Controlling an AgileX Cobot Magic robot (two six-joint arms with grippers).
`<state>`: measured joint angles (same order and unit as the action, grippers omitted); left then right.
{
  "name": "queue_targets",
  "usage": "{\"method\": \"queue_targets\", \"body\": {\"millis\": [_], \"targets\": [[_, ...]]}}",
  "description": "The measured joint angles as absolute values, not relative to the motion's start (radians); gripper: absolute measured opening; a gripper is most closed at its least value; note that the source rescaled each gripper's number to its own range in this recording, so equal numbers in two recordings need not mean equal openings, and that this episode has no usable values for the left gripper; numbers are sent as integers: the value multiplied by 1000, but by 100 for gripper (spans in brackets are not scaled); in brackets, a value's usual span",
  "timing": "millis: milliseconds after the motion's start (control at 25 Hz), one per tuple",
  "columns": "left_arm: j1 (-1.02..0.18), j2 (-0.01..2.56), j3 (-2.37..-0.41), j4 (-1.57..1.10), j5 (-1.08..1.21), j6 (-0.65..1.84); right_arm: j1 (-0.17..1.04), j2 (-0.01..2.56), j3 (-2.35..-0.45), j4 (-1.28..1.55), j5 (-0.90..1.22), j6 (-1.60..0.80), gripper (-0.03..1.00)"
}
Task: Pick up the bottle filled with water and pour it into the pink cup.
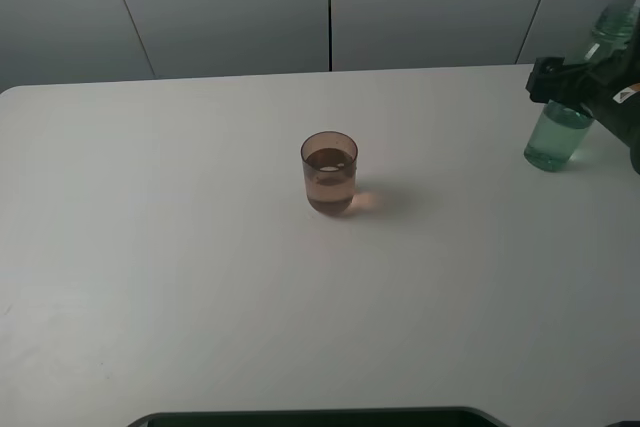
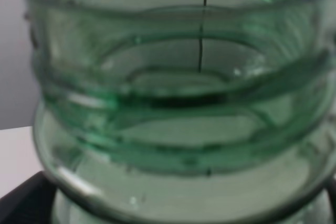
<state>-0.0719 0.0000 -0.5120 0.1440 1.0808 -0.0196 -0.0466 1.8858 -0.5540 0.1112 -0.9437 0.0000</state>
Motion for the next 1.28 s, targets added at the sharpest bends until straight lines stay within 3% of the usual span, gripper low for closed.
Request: {"method": "queue_targets", "body": {"millis": [440, 640, 880, 1120, 1280], "targets": [[-72, -2, -512, 144, 1081, -20, -46, 1708, -554, 119, -927, -48, 99], [-72, -2, -512, 144, 1081, -20, -42, 1537, -597, 168, -751, -157, 100], [-72, -2, -512, 144, 1081, -20, -42, 1354, -785, 174, -170, -167, 100], [-72, -2, -512, 144, 1081, -20, -42, 1229, -982, 174, 689, -146, 100], [-72, -2, -512, 144, 1081, -20, -42, 1131, -999, 152, 1037, -124, 100]]}}
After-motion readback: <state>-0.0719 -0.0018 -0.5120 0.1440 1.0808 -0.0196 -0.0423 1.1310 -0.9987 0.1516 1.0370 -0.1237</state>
